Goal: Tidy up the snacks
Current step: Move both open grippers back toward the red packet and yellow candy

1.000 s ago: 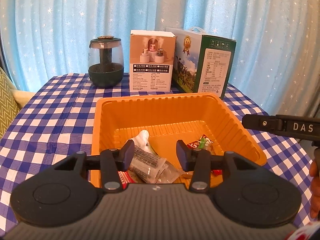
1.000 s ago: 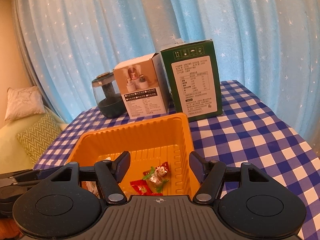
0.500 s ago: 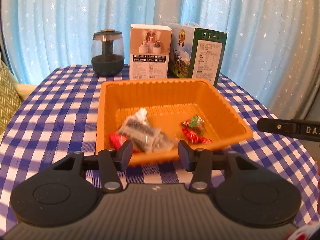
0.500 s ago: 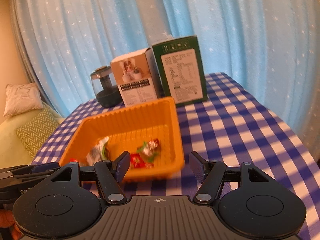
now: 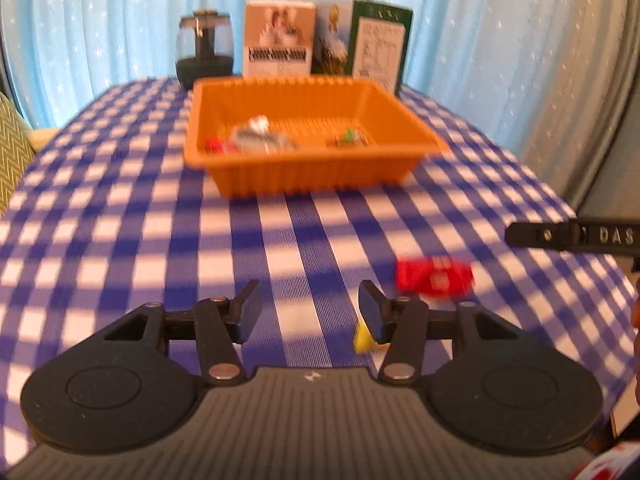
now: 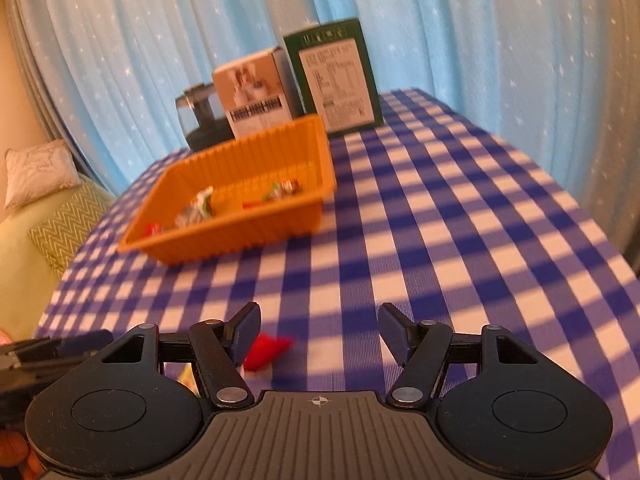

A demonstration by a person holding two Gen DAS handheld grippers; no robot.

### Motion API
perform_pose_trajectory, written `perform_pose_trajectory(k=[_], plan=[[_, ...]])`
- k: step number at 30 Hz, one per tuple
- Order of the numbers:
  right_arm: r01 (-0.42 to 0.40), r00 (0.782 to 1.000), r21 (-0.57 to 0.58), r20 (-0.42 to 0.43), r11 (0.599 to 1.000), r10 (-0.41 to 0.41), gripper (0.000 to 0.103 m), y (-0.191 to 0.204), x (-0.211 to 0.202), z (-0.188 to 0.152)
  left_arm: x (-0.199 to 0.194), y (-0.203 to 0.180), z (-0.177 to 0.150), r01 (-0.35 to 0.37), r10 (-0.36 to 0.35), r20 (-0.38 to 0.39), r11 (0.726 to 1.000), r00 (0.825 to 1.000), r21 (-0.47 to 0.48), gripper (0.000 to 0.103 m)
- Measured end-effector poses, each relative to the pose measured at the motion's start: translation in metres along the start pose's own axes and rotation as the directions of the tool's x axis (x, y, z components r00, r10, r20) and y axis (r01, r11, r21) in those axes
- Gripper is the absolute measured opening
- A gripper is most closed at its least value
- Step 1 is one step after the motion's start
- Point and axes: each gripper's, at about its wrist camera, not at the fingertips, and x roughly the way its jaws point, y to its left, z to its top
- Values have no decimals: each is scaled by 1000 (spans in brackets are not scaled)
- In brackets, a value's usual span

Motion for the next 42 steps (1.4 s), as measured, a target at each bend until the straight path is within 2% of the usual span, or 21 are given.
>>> perform_pose_trajectory(k=[3,7,23,32,42], plan=[[1,1000,2,-15,1000,-1,65,-1,-2,-8,-2,-7,-16,22,-22,-36,1000,999,7,48],[-1,1000,4,-17,1000,1,65,1,-3,-10,-3,-21,-27,79,-77,-64,997,995,25,42],[35,999,15,-40,999,-35,65,-5,1,-11,9,-35,-25,145,-145,-96,989,985,-3,41],[49,998,27,-41,998,-48,65,-7,-1,-13,14,-40,-22,140,-140,-88,990,986,-6,41],[59,998,52,-37,997,-58,65,-9,-2,-13,29,-43,-13,109,-110,-46,994,993,-22,42]])
